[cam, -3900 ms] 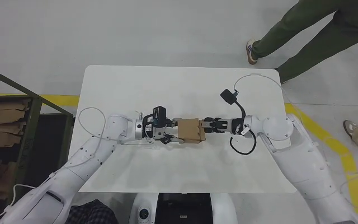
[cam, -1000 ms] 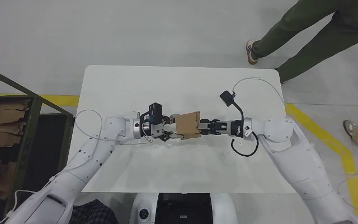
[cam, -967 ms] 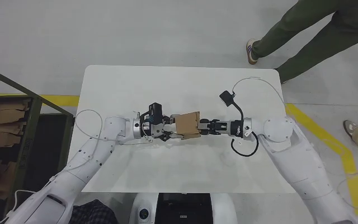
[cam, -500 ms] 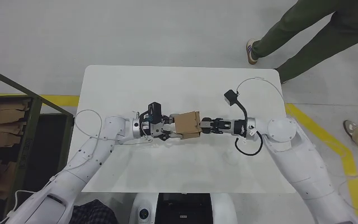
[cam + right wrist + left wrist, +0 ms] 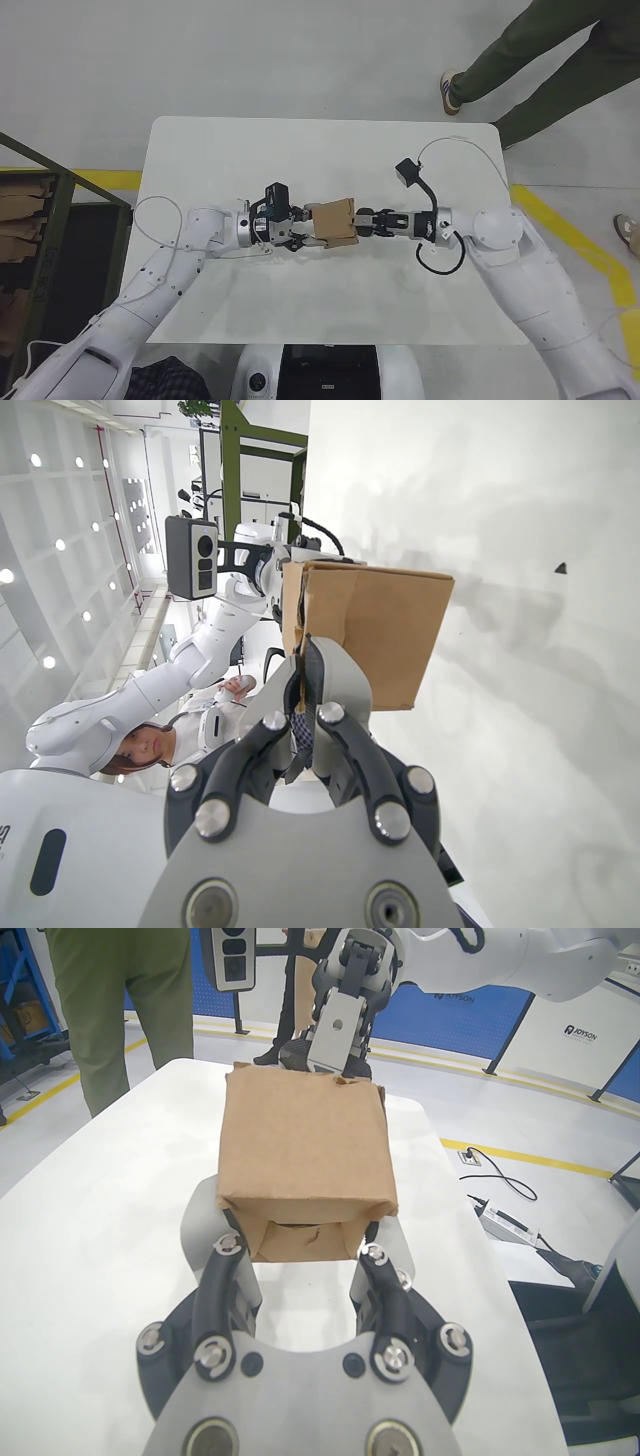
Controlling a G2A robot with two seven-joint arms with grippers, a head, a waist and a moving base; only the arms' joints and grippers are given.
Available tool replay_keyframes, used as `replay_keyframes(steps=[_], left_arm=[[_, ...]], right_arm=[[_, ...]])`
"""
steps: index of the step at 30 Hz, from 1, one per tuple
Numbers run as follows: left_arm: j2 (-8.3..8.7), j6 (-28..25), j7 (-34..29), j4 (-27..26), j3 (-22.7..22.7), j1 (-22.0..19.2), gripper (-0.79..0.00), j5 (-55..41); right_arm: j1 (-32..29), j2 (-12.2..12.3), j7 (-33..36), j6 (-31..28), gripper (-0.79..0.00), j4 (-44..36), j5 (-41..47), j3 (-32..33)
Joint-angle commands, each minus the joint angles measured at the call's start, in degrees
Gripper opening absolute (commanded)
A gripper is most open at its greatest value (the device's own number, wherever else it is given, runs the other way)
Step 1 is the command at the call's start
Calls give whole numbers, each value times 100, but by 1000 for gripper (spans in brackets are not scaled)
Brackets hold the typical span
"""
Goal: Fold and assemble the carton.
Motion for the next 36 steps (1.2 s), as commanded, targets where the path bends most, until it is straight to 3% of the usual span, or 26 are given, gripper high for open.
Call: replay_keyframes(steps=[1,4,10,17,24,36], left_arm=[[-2,-2,-7,-4,-5,3,-434,-3],[-6,-20,-20,3,-11,6,-434,-17],[-7,-45,-20,28,-40,17,-437,-19],[-9,-51,-6,2,-64,36,-443,9],[-6,-56,-8,-90,-68,85,-449,72],[-6,-56,4,-121,-67,82,-456,65]], right_arm=[[24,-7,10,10,-785,7,-24,-29],[41,-14,13,14,-785,36,-20,-44],[-38,28,-9,-21,-708,58,23,168],[-135,66,-9,-8,-720,-39,21,329],[26,21,-48,-69,-785,195,136,236],[293,-80,24,-98,-785,477,184,-89]])
